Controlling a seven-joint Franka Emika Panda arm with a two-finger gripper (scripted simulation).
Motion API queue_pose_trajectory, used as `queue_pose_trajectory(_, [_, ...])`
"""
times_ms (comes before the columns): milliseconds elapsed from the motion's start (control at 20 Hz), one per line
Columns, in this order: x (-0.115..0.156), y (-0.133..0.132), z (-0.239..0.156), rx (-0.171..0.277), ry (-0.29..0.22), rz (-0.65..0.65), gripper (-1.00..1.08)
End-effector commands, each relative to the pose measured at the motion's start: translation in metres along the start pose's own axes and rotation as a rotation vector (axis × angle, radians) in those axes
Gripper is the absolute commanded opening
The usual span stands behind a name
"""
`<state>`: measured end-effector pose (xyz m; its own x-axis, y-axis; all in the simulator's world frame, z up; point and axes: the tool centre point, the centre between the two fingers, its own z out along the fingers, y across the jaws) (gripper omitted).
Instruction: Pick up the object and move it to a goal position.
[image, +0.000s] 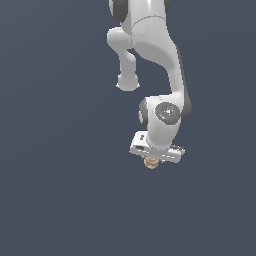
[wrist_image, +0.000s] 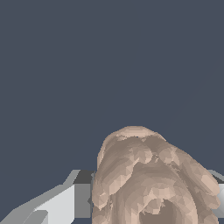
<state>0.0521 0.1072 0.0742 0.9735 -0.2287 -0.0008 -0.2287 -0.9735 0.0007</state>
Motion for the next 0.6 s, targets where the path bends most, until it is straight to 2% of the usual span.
queue_pose_trajectory(0, [-0.017, -0.016, -0.012, 0.001, 0.001, -0.001, -1.0])
queue_pose_trajectory(300, [-0.052, -0.049, -0.036, 0.001, 0.001, -0.001, -1.0])
queue_pose_trajectory(550, [-0.07, -0.068, -0.05, 0.001, 0.001, -0.001, -1.0])
